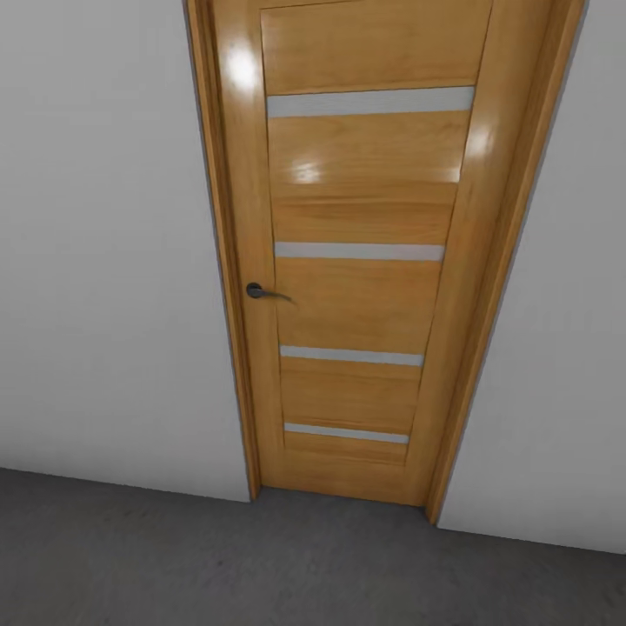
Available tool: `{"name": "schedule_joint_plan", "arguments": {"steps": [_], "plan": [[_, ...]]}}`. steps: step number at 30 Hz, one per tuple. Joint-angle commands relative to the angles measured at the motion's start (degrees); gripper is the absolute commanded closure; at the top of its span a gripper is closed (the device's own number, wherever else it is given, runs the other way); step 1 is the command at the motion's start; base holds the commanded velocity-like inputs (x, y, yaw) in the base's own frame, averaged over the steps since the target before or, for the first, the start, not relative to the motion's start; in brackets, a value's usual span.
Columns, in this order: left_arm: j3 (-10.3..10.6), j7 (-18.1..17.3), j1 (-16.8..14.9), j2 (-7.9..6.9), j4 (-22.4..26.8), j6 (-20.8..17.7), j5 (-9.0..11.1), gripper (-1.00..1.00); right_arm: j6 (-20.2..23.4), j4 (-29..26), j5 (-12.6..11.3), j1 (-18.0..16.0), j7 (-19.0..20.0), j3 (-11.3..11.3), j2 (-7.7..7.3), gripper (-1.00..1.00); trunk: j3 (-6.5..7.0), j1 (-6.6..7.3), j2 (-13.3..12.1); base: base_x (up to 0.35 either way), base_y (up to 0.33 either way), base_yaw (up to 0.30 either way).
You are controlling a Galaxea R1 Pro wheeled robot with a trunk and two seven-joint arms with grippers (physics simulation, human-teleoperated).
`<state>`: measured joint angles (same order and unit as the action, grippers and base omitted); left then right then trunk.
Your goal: Move the two storage containers from the living room to the garage. In the garage, place one container on the floor and stack the other container on top of it (either order is fine).
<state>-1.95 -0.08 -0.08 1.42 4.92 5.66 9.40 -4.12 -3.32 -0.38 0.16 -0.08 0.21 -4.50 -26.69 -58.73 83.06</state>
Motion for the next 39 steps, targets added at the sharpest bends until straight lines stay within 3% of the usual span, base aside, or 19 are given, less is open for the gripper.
{"name": "schedule_joint_plan", "arguments": {"steps": [1,10,31,34,39], "plan": [[-0.2,0.0,0.0,0.03,0.0,0.1,0.3,-1.0,0.0,0.0,0.0,0.0,0.0,0.0,-0.06,-1.0,-0.04,0.0,0.0,0.0,0.0,0.0],[-0.2,0.0,0.0,0.13,0.1,0.1,0.3,-1.0,-0.2,0.2,-0.1,0.0,0.0,-0.1,0.91,-1.0,-0.04,0.0,0.0,0.005,0.0,0.0],[-0.1,0.0,0.0,0.08,-0.2,0.0,0.4,-1.0,0.0,0.2,0.4,0.0,0.0,0.6,0.93,-1.0,-0.04,0.0,0.0,0.3,0.0,0.0],[-0.7,0.0,0.0,0.95,-0.5,0.2,0.9,-1.0,0.1,0.2,0.8,0.1,0.0,1.4,0.89,-1.0,-0.04,0.0,0.0,0.0,0.0,0.0],[-0.7,0.0,0.0,0.88,-0.4,0.2,0.9,-1.0,0.1,0.2,0.9,0.1,0.0,1.4,0.94,-1.0,-0.04,0.0,0.0,0.0,0.0,0.0]]}}
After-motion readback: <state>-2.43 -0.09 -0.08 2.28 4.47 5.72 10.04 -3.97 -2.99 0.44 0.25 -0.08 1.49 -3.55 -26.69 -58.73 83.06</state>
